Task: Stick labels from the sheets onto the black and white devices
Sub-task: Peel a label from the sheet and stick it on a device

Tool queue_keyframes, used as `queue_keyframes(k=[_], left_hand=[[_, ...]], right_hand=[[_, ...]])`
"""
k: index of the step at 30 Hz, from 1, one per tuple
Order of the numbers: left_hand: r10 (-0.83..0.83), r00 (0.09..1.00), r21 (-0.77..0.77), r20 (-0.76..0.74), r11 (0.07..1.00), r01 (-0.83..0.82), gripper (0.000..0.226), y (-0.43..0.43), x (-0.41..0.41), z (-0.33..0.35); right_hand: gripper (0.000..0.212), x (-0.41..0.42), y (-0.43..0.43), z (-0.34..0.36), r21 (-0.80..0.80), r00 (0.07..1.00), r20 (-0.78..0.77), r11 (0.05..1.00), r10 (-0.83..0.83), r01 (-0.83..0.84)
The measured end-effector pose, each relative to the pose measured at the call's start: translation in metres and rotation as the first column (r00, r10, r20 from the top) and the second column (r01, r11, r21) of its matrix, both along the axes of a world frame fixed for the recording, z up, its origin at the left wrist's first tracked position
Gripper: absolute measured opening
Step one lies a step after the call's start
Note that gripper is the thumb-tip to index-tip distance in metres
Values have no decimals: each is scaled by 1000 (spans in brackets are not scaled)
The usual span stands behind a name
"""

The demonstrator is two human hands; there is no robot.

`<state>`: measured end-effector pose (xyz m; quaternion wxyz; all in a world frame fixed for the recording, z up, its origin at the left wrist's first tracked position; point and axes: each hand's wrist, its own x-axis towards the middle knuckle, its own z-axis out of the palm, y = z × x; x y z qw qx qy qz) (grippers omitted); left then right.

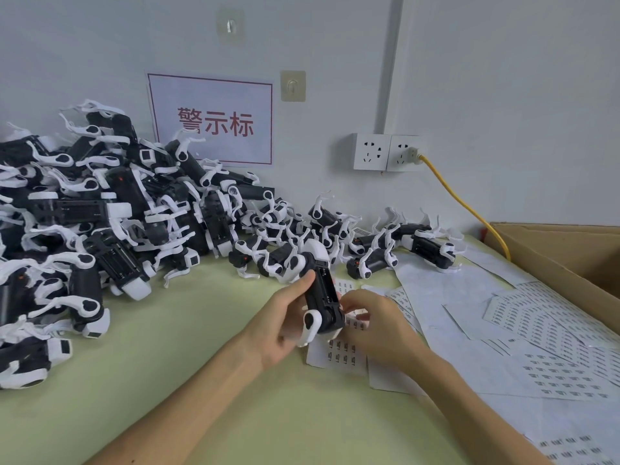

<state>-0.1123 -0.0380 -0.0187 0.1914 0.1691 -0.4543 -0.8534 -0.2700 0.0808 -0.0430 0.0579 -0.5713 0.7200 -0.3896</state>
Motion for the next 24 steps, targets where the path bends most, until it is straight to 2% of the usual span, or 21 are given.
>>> queue_keyframes(k=[5,11,15,19,24], left_hand=[[34,994,71,-103,997,-26,42,-6,4,4],[19,995,46,-98,999,-14,39,-4,2,3],[46,997,-6,-59,999,-47,41,-3,-2,-1],[16,998,-26,-66,1000,-18,43,0,-5,-3],[-21,996,21,-91,1000,23,51,-2,-3,-2]], right_hand=[[9,6,1,5,-14,994,105,1000,7,-5],[24,11,2,10,-96,993,97,993,-66,76],[32,11,2,11,-94,990,103,990,-96,105],[16,9,3,14,-44,969,211,989,-130,142],[14,8,5,17,-2,945,294,988,-145,153]])
